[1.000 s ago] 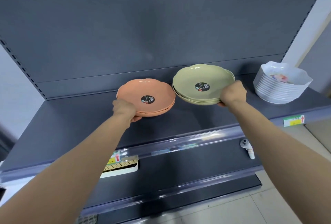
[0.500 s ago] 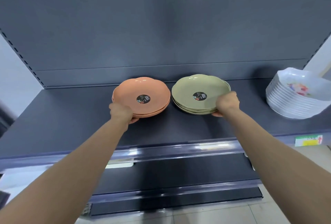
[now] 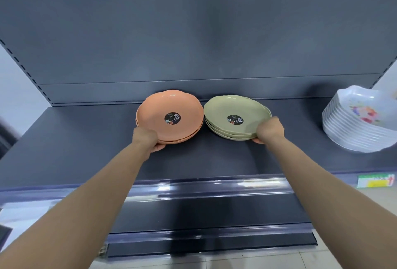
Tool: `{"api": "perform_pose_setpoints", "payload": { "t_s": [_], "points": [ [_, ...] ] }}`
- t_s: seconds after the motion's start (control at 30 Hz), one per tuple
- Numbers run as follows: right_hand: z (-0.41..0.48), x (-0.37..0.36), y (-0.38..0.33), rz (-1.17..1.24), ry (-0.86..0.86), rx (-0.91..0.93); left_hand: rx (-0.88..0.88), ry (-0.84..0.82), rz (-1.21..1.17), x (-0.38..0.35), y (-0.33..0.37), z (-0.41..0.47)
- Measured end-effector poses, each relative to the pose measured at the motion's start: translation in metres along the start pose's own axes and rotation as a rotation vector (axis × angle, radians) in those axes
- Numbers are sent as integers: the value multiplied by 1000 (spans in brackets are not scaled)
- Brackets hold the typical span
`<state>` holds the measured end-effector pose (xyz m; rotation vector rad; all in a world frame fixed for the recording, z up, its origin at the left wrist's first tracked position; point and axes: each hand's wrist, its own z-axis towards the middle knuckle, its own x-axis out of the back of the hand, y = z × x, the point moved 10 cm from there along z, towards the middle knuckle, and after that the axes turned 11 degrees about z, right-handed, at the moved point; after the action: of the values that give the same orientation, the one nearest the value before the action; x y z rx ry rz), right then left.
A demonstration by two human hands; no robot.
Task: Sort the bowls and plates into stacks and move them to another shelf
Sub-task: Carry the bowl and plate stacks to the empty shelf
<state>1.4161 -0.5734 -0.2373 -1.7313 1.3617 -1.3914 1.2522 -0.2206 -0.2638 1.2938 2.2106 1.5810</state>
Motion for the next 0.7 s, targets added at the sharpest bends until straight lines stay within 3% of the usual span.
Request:
{"api": "perform_pose_setpoints", "payload": {
  "t_s": [0.2, 0.4, 0.7],
  "points": [
    [-8, 8, -14, -285, 82, 96, 8, -16, 8, 1, -3, -6],
    [-11, 10, -17, -366, 125, 157, -9, -23, 44, 1, -2, -11],
    [-8, 7, -16, -336, 98, 93, -3, 17, 94, 4, 0, -13]
  ]
}}
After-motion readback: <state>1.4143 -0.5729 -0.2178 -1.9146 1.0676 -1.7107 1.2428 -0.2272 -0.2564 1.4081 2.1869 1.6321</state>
